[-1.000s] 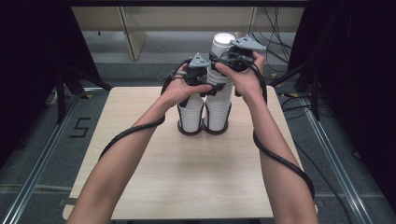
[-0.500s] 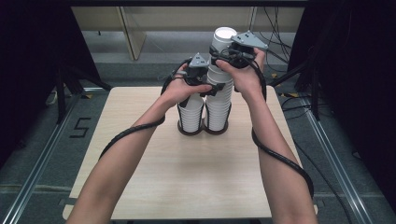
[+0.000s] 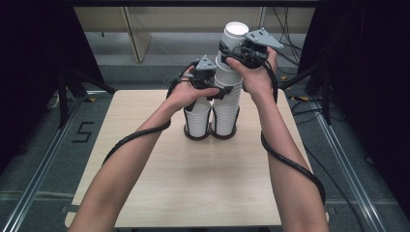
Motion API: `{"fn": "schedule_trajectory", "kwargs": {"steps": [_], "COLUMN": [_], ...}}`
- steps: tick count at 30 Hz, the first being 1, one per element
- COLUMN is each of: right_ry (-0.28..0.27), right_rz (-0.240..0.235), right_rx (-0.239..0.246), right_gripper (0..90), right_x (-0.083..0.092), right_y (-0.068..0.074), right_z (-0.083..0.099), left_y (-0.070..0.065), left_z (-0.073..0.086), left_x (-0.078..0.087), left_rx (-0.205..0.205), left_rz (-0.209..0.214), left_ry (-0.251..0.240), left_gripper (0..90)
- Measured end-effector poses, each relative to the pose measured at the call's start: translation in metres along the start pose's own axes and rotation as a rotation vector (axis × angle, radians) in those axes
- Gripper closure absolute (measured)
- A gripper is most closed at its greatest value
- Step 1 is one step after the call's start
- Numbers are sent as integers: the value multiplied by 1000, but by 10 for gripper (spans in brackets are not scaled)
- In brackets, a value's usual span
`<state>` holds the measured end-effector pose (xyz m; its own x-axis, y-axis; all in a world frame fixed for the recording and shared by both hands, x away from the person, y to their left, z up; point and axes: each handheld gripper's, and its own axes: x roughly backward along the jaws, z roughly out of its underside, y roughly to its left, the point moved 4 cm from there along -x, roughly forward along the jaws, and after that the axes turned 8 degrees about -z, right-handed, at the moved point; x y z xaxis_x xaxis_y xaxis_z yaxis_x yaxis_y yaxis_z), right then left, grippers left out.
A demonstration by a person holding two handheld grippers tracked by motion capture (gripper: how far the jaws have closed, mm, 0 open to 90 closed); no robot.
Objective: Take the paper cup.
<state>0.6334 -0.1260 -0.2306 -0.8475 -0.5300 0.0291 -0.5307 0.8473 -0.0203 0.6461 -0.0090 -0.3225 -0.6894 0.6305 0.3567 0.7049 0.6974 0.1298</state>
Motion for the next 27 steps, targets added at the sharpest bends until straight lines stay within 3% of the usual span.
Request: {"fn": "schedule_trajectory", "kwargs": {"steps": [27], "right_ry": [-103], "right_rz": [16], "right_rx": [-11], "right_gripper": [217], "right_x": [13], "right_y": [0], "right_z": [-26], "left_y": [0], "left_z": [0], "left_x": [0], "left_rx": [4], "left_rz": [3], "left_ry": [-5], "left_gripper": [123]}}
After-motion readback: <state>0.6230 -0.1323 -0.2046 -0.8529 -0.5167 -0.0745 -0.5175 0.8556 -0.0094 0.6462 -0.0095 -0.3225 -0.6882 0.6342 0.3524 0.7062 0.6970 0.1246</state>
